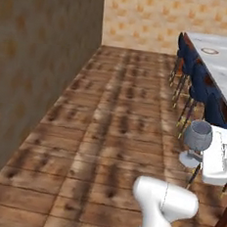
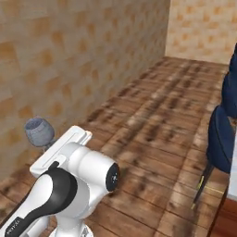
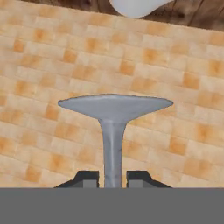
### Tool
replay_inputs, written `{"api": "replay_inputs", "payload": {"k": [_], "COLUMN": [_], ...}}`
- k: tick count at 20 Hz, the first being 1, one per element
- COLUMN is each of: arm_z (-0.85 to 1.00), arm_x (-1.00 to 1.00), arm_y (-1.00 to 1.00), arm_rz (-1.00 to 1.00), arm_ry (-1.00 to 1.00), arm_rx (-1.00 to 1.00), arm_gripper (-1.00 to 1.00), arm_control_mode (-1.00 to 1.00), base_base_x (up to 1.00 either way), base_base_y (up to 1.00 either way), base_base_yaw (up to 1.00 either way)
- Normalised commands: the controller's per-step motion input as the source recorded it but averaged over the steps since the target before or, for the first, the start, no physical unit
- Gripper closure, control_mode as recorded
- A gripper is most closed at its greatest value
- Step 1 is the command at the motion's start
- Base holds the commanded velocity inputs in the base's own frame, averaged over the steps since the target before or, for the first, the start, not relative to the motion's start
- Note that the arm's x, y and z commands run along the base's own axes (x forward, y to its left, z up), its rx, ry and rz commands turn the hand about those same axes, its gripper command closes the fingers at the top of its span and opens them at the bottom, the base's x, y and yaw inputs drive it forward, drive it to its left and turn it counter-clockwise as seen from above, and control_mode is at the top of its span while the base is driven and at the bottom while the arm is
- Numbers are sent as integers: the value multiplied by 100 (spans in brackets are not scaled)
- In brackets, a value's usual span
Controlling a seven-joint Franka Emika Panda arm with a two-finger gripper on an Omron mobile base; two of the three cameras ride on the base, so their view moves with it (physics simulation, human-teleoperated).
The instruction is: Retrieve the wine glasses from the counter and place one next to each plate.
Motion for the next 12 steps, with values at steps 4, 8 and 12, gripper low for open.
{"api": "replay_inputs", "payload": {"k": [4, 8, 12], "arm_z": [0, 0, 0], "arm_x": [0, 0, 0], "arm_y": [0, 0, 0], "arm_rz": [0, 0, 0], "arm_ry": [0, 0, 0], "arm_rx": [0, 0, 0], "arm_gripper": [100, 100, 100], "arm_control_mode": [100, 100, 100], "base_base_x": [46, 44, 19], "base_base_y": [17, 28, 73], "base_base_yaw": [-81, -81, -63]}}
